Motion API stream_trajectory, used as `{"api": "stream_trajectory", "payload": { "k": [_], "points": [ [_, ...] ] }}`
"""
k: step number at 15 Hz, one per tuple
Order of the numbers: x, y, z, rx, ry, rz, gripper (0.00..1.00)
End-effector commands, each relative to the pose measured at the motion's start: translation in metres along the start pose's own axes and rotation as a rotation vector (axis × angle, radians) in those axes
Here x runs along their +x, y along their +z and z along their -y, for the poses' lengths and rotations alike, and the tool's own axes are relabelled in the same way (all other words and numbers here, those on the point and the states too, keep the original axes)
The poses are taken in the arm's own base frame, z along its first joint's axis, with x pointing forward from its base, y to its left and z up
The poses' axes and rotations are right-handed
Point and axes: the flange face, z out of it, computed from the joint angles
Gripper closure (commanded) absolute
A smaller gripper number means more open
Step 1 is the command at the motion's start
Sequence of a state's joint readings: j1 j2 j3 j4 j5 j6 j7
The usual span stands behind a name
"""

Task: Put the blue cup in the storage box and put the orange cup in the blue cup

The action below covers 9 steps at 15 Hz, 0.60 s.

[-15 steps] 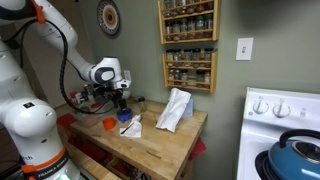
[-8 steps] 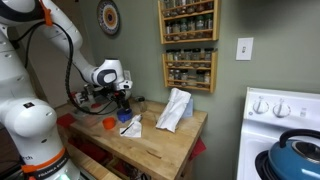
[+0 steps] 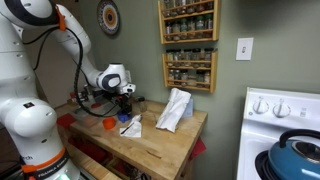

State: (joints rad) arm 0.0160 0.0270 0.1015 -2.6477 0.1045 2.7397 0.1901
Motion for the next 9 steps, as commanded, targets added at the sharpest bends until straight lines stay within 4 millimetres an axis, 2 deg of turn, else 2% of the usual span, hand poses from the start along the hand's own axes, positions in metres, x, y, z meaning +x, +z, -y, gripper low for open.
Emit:
{"api": "stream_trajectory", "payload": {
  "k": [1, 6, 9],
  "points": [
    [0.008, 0.014, -0.002, -0.007, -0.035, 0.002, 0.64],
    [0.015, 0.013, -0.009, -0.005, -0.067, 0.013, 0.99],
    [0.02, -0.002, -0.014, 0.019, -0.094, 0.001, 1.0]
  ]
}}
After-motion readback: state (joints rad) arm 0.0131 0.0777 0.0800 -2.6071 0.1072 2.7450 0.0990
